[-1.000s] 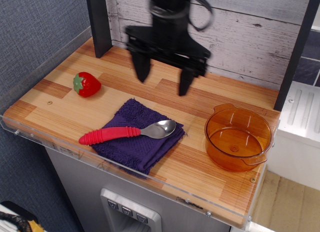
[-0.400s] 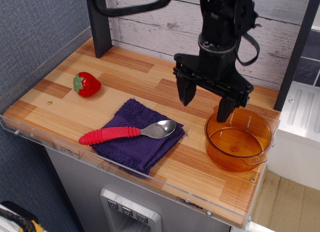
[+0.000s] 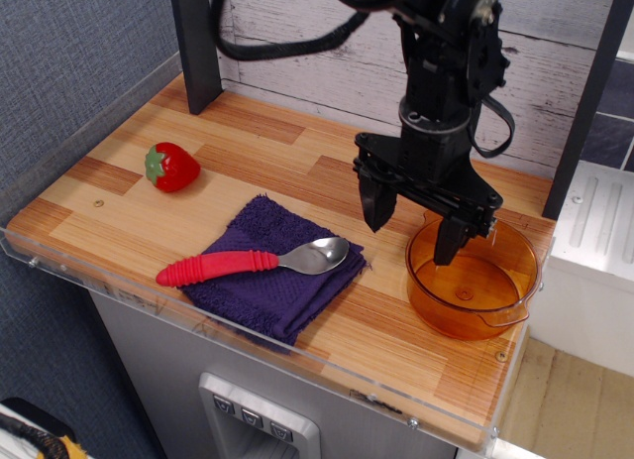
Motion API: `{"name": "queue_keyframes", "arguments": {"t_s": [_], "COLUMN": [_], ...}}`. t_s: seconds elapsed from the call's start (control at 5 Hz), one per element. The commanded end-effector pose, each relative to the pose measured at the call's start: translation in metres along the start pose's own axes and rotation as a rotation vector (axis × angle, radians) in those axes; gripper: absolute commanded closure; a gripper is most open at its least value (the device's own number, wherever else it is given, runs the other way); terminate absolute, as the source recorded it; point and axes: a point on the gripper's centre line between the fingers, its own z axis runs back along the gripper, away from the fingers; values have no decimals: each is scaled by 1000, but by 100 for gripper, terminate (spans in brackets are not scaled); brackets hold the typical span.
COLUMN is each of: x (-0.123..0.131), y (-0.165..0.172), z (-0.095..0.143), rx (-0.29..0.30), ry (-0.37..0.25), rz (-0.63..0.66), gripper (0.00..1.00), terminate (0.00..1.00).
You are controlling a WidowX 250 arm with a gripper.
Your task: Move the bowl so it is near the red food and corner of the purple rectangle.
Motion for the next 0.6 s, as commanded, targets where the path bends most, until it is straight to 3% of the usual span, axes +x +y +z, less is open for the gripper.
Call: {"name": "queue_keyframes", "arguments": {"t_s": [0.0, 0.2, 0.4], "x": [7, 6, 8], "y": [-3, -4, -6], "z": [2, 2, -2], "rx": [-17, -27, -45], "ry": [-30, -39, -30], "rz": [-34, -37, -44], "gripper": [0, 100, 100], "terminate": [0, 0, 0]}}
